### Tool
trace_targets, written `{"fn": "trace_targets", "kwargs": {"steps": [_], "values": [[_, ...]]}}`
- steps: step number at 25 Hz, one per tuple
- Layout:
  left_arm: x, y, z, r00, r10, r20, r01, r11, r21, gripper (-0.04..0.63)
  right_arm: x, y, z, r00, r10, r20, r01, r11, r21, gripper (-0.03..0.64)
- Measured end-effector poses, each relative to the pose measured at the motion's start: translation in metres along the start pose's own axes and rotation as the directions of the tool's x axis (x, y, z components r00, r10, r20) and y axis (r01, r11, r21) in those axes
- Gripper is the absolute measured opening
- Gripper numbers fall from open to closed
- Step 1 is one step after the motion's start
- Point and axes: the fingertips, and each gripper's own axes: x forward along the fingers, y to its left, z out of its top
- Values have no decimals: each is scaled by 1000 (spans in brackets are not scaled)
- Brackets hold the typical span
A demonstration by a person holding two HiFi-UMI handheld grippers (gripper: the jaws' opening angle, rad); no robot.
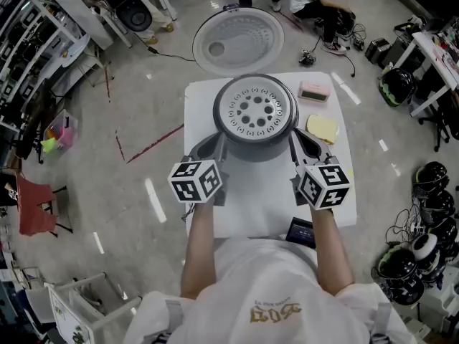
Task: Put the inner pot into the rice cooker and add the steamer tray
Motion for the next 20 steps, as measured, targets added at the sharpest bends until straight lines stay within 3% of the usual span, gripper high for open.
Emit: {"fn": "trace_targets", "kwargs": {"steps": [20], "values": [[4, 11, 14, 1000, -25, 1, 25, 999, -42, 14, 8, -10, 12, 1000, -17, 4, 17, 1000, 22, 11]]}}
